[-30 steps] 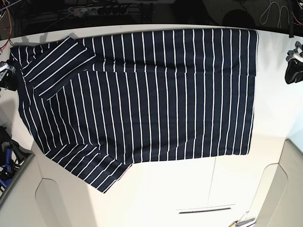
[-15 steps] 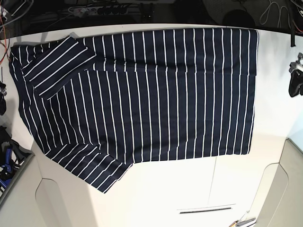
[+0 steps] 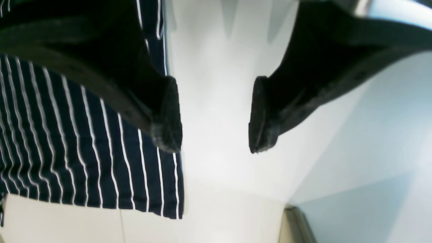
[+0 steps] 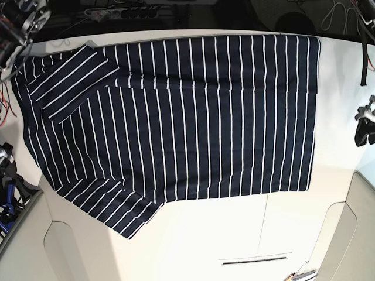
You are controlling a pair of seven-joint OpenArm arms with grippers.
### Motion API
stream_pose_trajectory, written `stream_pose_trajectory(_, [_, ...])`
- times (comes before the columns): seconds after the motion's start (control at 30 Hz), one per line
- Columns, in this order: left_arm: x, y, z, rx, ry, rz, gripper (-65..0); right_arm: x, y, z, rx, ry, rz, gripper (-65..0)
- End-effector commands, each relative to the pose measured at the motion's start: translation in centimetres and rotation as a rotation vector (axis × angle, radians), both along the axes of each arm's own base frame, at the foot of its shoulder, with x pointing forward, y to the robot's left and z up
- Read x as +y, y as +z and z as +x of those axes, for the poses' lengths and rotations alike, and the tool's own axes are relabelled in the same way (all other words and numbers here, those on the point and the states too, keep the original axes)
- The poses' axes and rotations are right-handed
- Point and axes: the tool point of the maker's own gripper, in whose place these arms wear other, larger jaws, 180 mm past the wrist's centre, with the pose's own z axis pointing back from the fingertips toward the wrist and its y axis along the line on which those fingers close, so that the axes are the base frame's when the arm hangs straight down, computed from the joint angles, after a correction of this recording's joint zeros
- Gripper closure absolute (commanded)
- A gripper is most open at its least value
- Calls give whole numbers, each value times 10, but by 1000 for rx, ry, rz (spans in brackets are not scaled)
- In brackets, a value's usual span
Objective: Fold the T-shirt properly
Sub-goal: 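Release the shirt and move both grippers to the shirt's side edges, then grasp the shirt's side edges with both grippers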
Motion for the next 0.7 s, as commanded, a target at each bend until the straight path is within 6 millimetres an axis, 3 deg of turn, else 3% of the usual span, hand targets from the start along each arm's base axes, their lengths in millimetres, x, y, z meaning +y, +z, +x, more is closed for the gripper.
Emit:
stream_pose_trajectory(0.0, [7, 19, 15, -56, 0, 22, -349, -10, 26, 15, -70, -10, -27, -293])
stream_pose_trajectory(0.37, [13, -18, 73, 29, 9, -67, -349, -9, 5, 64, -46, -16, 1, -295])
stream_pose_trajectory(0.57, [7, -41, 90, 85, 8, -139, -349, -9, -19, 70, -31, -35, 5, -295])
stream_pose_trajectory(0.67, [-5, -57, 95, 121, -11, -178, -428, -10, -38, 66, -14, -56, 18, -295])
